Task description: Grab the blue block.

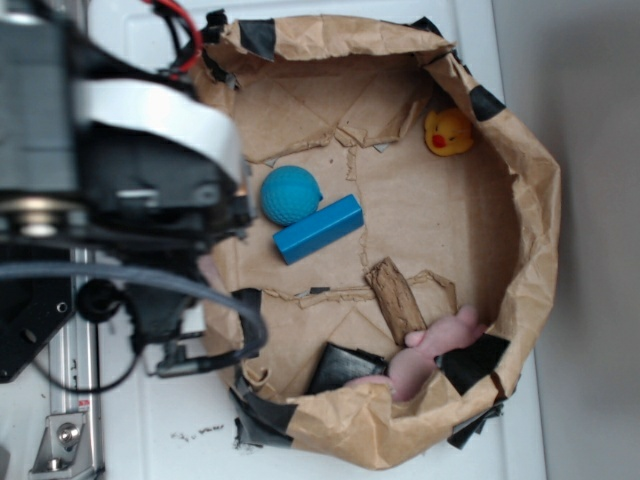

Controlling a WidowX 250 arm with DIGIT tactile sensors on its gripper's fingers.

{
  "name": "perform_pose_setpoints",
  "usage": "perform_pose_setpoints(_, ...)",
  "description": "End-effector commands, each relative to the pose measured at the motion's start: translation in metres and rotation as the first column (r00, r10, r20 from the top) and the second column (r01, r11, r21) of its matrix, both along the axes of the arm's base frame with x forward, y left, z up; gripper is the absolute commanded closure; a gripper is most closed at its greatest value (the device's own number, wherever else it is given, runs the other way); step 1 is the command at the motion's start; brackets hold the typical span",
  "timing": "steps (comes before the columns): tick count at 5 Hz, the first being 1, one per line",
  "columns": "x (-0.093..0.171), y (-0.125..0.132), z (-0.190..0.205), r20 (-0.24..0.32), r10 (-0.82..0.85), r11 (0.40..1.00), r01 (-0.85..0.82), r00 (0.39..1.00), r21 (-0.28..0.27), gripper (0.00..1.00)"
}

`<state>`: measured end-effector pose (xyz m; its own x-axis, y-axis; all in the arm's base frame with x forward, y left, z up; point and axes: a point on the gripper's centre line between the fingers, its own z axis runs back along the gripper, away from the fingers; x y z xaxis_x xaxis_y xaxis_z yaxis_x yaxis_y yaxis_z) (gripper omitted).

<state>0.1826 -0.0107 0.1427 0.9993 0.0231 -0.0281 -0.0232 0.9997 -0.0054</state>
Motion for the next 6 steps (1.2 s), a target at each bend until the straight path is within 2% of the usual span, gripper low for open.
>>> perform_pose_setpoints(1,0.049,0.010,-0.023,-0.004,0.060,0.998,-0.060,0.998,0.003,0.00)
perform_pose_setpoints(2,0.065,0.010,-0.053,-0.009,0.078,0.996,-0.077,0.997,0.034,0.00)
perform_pose_setpoints(3,0.076,0.020,-0.068,0.014,0.100,0.994,-0.101,0.995,0.042,0.00)
perform_pose_setpoints(4,0.080,0.021,-0.089,-0.015,0.116,0.993,-0.116,0.993,0.034,0.00)
perform_pose_setpoints(5,0.084,0.002,-0.104,0.000,0.039,0.999,-0.039,0.999,0.019,0.00)
perform_pose_setpoints(6,0.086,-0.012,-0.120,0.019,-0.169,0.981,0.167,0.985,0.094,0.00)
